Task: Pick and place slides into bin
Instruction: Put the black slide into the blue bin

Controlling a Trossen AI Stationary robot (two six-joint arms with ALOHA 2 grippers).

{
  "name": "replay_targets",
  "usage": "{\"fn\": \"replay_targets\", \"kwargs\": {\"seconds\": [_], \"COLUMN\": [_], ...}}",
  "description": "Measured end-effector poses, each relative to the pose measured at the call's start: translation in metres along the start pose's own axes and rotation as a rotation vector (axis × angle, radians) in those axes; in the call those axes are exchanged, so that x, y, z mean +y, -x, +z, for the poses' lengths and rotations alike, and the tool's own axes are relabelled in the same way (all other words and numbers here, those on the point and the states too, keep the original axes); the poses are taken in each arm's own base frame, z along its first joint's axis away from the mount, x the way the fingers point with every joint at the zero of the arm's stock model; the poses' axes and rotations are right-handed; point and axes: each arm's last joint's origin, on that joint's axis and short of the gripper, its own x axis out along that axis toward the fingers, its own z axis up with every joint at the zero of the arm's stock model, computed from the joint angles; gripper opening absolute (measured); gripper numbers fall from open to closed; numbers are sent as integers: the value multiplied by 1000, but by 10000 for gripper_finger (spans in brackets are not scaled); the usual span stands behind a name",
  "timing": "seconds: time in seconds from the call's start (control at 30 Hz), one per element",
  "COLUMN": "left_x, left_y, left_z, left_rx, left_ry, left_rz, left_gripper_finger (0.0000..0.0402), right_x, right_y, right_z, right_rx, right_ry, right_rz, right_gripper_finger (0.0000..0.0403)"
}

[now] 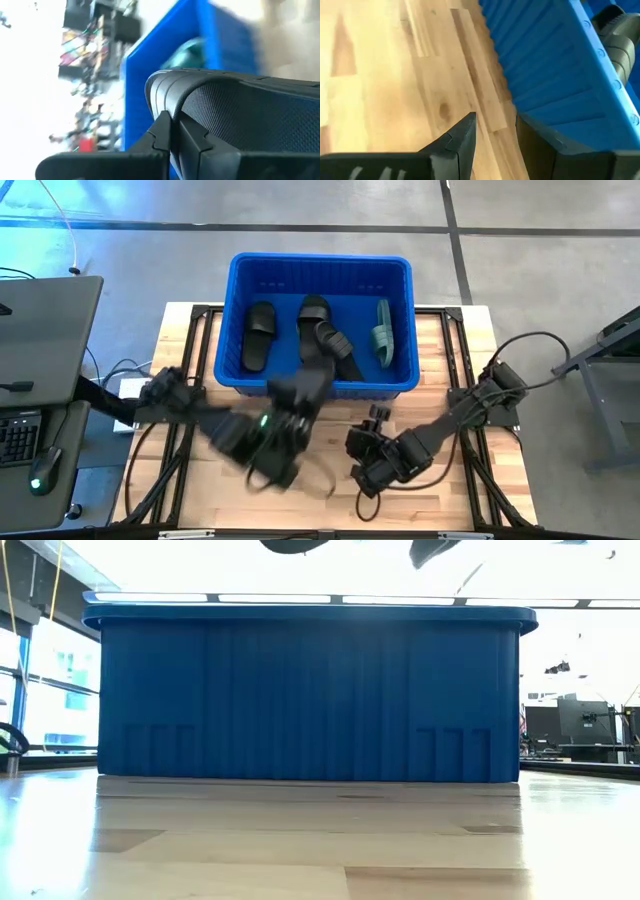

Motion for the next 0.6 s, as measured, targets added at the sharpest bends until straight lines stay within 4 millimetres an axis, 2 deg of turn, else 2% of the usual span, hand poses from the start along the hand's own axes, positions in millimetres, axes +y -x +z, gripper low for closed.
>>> {"fn": "replay_targets", "kwargs": {"seconds": [0.13,0.27,0.43,0.6], "left_x": [40,63,64,50], "left_y": [-53,-118,-193,-240], "left_z": [-9,-33,-81,-130], "left_rx": [142,326,592,806], "left_ry": [-1,25,-16,-37], "left_rz": [31,-47,-85,-120], "left_gripper_finger": [3,2,2,5], "right_x": [8,13,18,23], "right_y": [9,15,21,28], "right_z": [-6,-10,-15,-19], "right_rx": [-13,-21,-30,-56], "right_ry": [-1,-16,-48,-79], "right_rz": [21,37,50,44], "right_gripper_finger": [129,129,129,129]}}
